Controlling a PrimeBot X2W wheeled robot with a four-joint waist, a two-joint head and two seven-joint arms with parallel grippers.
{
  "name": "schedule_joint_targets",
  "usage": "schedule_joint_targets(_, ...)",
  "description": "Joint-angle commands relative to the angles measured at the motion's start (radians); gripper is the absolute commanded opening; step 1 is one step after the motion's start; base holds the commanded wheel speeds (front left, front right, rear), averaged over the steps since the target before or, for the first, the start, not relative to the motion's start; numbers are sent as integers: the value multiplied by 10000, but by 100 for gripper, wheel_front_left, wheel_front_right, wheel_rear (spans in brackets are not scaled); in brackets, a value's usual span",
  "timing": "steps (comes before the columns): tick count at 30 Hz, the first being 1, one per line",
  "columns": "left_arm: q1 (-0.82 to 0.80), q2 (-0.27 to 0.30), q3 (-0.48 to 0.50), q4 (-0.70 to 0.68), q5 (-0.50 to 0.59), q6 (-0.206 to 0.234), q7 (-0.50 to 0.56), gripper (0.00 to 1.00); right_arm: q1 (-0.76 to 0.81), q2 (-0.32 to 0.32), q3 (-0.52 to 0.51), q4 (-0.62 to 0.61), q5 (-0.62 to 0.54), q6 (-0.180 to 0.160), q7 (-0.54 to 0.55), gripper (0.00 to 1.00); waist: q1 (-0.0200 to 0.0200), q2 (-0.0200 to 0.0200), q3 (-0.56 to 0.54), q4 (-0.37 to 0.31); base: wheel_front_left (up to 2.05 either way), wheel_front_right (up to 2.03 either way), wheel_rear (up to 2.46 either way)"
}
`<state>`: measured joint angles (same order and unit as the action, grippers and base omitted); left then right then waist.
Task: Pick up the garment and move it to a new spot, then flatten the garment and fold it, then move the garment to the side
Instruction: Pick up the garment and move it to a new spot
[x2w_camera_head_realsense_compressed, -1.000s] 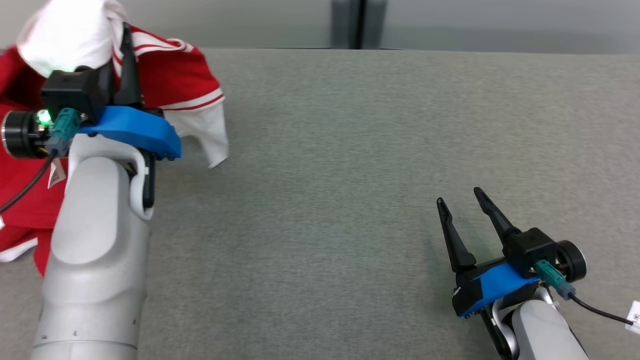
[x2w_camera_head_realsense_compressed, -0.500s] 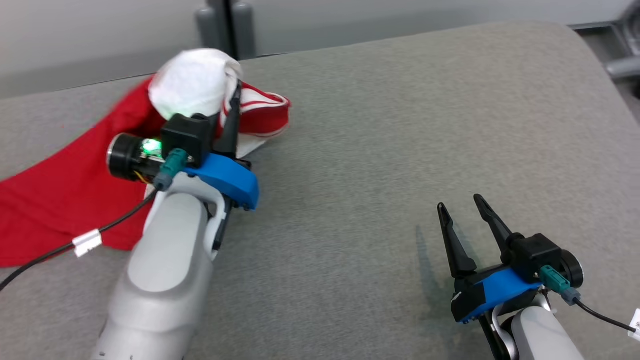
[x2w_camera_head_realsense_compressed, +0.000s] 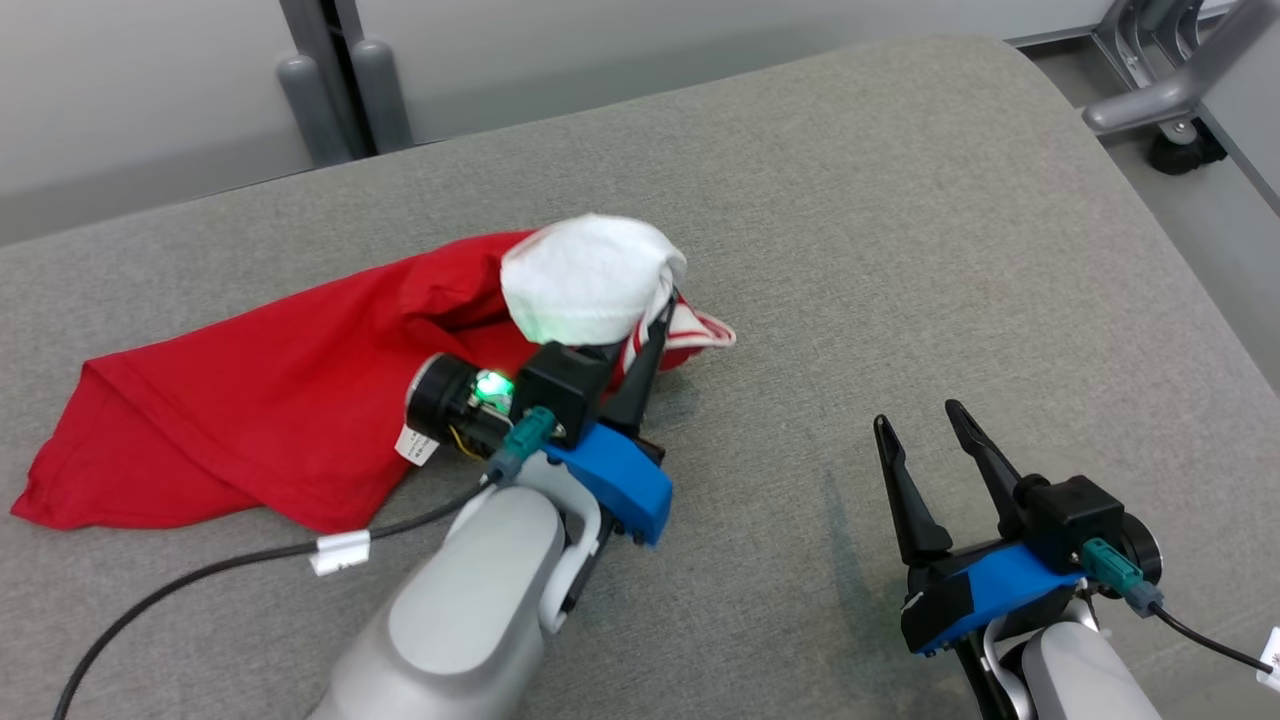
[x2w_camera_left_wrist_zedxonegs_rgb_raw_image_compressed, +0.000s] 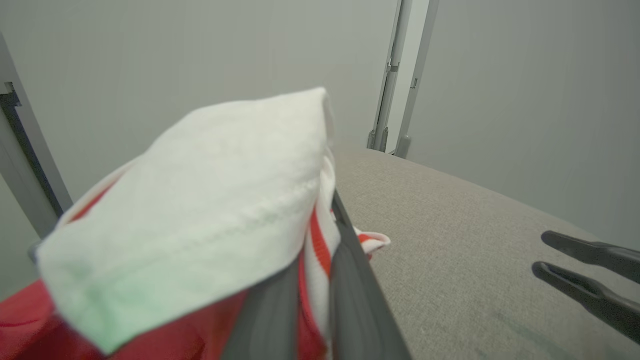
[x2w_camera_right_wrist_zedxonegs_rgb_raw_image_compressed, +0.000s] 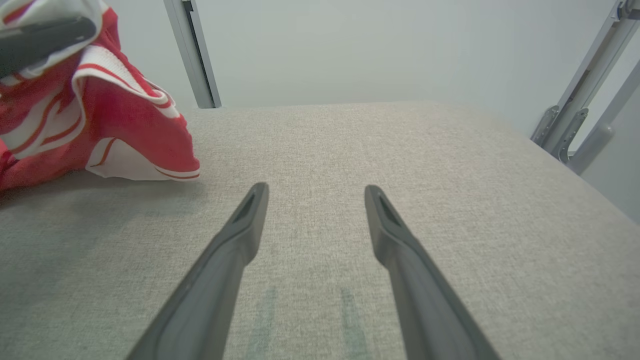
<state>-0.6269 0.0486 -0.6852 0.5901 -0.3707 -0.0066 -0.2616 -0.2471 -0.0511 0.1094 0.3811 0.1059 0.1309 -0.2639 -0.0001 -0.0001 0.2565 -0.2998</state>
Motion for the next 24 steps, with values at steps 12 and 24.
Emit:
schedule_joint_targets(12, 1218, 152, 264, 625, 213, 906, -51, 100, 251, 1, -44, -16, -30, -3, -8, 100, 1, 1, -441, 1239, 0, 0, 0)
schedule_joint_targets(24, 3805, 702, 2803, -803, 836, 1637, -48, 100, 793, -1, -103, 203, -210, -3, -8, 100, 1, 1, -1616, 2336, 0, 0, 0)
